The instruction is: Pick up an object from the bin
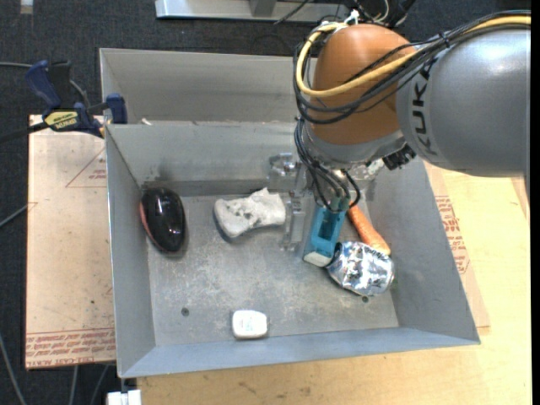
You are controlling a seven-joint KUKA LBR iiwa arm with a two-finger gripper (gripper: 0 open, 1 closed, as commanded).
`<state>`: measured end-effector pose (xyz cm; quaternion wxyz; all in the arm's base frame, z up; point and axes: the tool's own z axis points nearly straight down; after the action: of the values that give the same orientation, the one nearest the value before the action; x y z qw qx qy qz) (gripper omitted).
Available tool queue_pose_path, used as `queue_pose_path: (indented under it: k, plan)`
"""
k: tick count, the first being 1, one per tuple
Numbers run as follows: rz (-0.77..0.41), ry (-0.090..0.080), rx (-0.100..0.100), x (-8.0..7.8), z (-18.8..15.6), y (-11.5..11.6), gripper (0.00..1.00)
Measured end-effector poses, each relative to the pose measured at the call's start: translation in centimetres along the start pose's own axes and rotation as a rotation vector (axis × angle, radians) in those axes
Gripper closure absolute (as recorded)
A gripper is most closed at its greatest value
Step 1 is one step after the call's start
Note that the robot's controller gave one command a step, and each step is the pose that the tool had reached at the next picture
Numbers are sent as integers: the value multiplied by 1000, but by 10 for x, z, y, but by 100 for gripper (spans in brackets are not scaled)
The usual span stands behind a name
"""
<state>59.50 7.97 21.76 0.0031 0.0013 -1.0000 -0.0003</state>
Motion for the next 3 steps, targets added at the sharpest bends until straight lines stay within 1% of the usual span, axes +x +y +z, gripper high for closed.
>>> queue_pose_path:
  k: [1, 2, 3]
  plan:
    - [2, -7, -1, -1, -5, 0, 0]
    - [0, -13, -2, -12, 44, -1, 0]
    - [-36, -2, 0, -15, 87, 0, 0]
